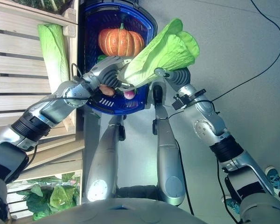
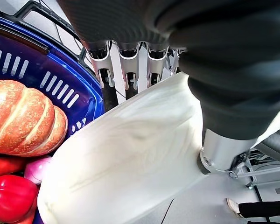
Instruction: Pick up fruits and vegetables into the basket
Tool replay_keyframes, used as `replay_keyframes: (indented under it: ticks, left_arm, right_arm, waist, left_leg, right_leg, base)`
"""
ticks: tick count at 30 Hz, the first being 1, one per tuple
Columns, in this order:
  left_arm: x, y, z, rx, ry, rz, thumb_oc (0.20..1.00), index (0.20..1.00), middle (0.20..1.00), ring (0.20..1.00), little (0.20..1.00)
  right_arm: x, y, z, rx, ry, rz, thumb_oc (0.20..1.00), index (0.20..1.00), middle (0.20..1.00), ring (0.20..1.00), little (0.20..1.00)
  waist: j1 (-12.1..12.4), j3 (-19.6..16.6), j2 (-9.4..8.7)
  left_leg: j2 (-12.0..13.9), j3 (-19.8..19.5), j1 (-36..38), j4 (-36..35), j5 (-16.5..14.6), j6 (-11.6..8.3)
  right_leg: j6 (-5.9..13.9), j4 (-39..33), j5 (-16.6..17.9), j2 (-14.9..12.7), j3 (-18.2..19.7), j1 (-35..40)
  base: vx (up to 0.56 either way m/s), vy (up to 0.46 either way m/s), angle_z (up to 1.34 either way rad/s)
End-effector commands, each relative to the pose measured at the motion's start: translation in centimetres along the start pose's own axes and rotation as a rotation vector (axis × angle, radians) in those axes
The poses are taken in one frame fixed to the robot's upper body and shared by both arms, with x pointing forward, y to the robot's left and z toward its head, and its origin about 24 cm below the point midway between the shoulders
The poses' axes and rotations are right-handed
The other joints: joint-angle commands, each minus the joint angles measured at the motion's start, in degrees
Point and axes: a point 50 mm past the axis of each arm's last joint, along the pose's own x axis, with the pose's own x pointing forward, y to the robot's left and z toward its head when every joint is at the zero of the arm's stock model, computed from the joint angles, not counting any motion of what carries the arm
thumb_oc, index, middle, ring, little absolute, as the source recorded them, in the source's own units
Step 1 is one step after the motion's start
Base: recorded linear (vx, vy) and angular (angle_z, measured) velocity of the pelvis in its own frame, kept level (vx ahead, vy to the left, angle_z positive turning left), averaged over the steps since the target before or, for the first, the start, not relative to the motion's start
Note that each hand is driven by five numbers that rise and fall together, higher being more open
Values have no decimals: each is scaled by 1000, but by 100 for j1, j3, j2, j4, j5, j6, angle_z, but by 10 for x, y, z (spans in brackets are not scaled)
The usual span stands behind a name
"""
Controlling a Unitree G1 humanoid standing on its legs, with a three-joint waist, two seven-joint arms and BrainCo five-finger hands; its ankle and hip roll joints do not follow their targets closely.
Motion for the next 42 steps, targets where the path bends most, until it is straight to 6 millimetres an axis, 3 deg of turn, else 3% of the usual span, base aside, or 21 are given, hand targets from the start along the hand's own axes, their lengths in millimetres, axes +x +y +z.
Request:
replay_keyframes:
  ticks: [1,11,12,13,14,15,16,19,26,30,42]
  left_arm:
    - [1,-18,28,-4,-119,-70,200,200,200,200,200]
    - [3,-17,29,-10,-124,-22,200,200,200,200,200]
    - [3,-17,29,-12,-123,-15,247,247,247,247,247]
    - [4,-16,29,-23,-119,3,410,410,410,410,410]
    - [4,-16,29,-31,-117,16,479,479,479,479,479]
    - [4,-14,29,-43,-118,43,661,661,661,661,661]
    - [4,-13,29,-70,-116,73,1000,1000,1000,1000,1000]
    - [4,-13,28,-163,-107,140,1000,1000,1000,1000,1000]
    - [-9,-6,22,-679,-142,507,1000,1000,1000,1000,1000]
    - [-19,2,15,-840,-144,689,1000,1000,1000,1000,1000]
    - [-54,30,-27,-943,0,1152,1000,1000,1000,1000,1000]
  right_arm:
    - [8,43,30,63,-222,251,200,200,200,200,200]
    - [10,45,27,77,-223,274,200,200,200,200,200]
    - [10,46,27,78,-222,276,200,200,200,200,200]
    - [10,46,27,80,-222,277,200,200,200,200,200]
    - [10,47,27,81,-224,277,200,200,200,200,200]
    - [11,47,27,79,-228,279,200,200,200,200,200]
    - [11,48,27,81,-231,278,200,200,200,200,200]
    - [11,49,25,83,-232,272,200,200,200,200,200]
    - [10,48,18,76,-244,241,200,200,200,200,200]
    - [11,48,18,78,-253,226,200,200,200,200,200]
    - [9,38,21,7,-236,149,200,200,200,200,200]
  waist:
    - [-115,-220,190]
    - [-101,-220,194]
    - [-100,-220,196]
    - [-96,-220,198]
    - [-91,-220,198]
    - [-86,-220,198]
    - [-82,-220,193]
    - [-73,-220,180]
    - [-8,-220,161]
    - [25,-220,142]
    - [49,-220,150]
  left_leg:
    - [-244,-26,-141,-556,403,98]
    - [-250,-31,-168,-567,411,93]
    - [-251,-35,-164,-573,413,95]
    - [-254,-43,-146,-593,416,98]
    - [-254,-42,-135,-602,419,99]
    - [-258,-52,-156,-616,447,101]
    - [-258,-53,-150,-618,444,100]
    - [-265,-59,-112,-614,420,106]
    - [-299,-109,-83,-644,413,125]
    - [-320,-139,-79,-643,413,131]
    - [-366,-221,-43,-515,360,108]
  right_leg:
    - [432,74,-475,137,-564,428]
    - [437,52,-472,127,-576,419]
    - [439,55,-471,127,-577,417]
    - [442,44,-471,130,-576,432]
    - [441,31,-470,126,-577,448]
    - [443,14,-439,125,-585,428]
    - [444,9,-437,123,-588,433]
    - [448,19,-457,125,-585,463]
    - [442,5,-462,141,-586,480]
    - [418,36,-489,166,-601,487]
    - [311,204,-646,188,-614,536]
  base:
    - [0,0,0]
    - [0,0,0]
    - [0,0,0]
    - [0,0,0]
    - [0,0,0]
    - [0,0,0]
    - [0,0,0]
    - [0,0,0]
    - [0,0,0]
    - [0,-10,3]
    - [7,-7,3]
